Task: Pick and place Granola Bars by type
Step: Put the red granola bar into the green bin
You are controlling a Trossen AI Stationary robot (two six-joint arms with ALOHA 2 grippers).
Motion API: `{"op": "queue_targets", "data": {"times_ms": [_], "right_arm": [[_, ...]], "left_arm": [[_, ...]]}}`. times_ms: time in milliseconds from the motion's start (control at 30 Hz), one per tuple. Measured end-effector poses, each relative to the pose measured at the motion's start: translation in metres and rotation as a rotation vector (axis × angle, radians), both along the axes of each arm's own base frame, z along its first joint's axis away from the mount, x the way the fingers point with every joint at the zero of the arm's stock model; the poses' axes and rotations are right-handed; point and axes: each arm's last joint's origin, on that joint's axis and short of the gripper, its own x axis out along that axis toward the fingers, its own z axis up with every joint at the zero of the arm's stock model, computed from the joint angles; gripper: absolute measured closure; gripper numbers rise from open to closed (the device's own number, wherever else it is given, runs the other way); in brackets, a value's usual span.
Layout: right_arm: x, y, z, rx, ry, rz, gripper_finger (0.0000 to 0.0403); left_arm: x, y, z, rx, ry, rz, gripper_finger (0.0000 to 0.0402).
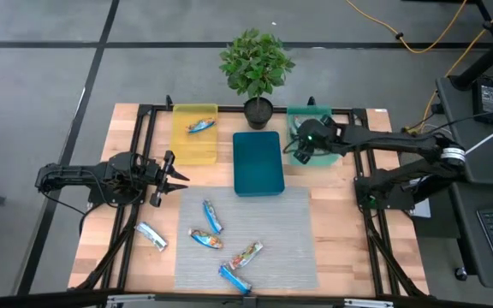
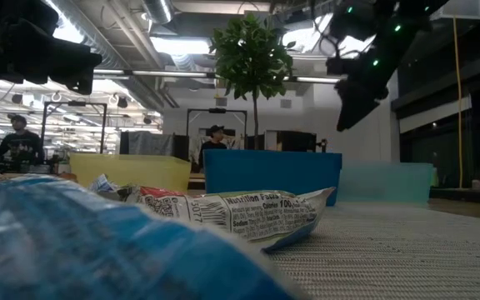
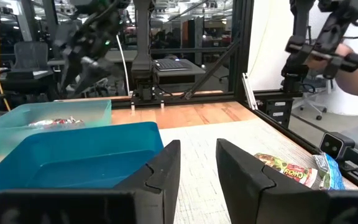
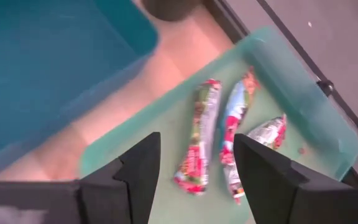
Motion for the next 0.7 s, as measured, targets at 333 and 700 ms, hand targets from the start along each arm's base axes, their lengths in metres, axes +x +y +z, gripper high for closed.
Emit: {"op": "queue_targets", "data": {"times_ms": [333,700], "right_arm": [[-0.012,0.056,0.017,0.011,-0.029,0.14,0.0198],[-0.014,0.122,0.021,0.059,-0.11,0.375,0.0198]], "left_arm": [[0.0,0.0,0.0,0.0,0.0,0.0,0.0308],[0.0,0.0,0.0,0.0,0.0,0.0,0.0308]]}}
